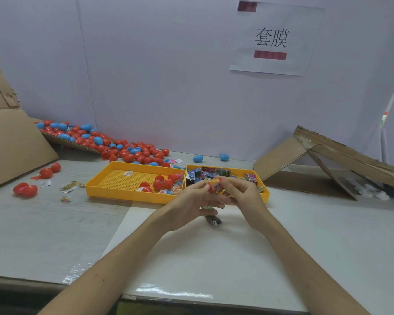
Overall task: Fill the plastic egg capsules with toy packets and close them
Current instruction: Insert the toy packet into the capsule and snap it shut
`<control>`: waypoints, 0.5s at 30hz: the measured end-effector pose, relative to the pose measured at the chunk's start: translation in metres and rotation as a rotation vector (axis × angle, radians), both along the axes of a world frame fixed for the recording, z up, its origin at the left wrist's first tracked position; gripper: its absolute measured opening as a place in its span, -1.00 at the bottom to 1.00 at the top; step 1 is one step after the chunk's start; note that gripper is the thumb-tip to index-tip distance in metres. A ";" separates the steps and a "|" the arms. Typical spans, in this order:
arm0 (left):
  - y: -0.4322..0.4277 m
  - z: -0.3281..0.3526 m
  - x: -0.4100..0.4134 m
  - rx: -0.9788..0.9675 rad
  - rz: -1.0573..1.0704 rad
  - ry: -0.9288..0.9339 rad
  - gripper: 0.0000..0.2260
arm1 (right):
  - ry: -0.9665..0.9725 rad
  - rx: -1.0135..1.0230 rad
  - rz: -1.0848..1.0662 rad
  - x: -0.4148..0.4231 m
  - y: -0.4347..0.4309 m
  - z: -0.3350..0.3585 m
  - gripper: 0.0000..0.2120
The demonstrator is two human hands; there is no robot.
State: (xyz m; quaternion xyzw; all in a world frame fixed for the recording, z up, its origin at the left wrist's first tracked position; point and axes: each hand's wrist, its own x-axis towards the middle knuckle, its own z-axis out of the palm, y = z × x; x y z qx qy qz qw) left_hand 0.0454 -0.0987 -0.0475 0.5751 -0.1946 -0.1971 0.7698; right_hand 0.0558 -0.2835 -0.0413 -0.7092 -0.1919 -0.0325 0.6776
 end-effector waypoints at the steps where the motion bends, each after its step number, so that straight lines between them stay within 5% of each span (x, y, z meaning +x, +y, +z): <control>1: 0.001 0.000 0.000 -0.010 0.001 0.005 -0.72 | -0.014 0.000 0.010 -0.001 0.001 0.000 -0.75; 15: 0.001 -0.001 0.002 0.035 0.009 -0.016 -0.69 | -0.017 0.113 0.043 0.000 -0.001 0.000 -0.74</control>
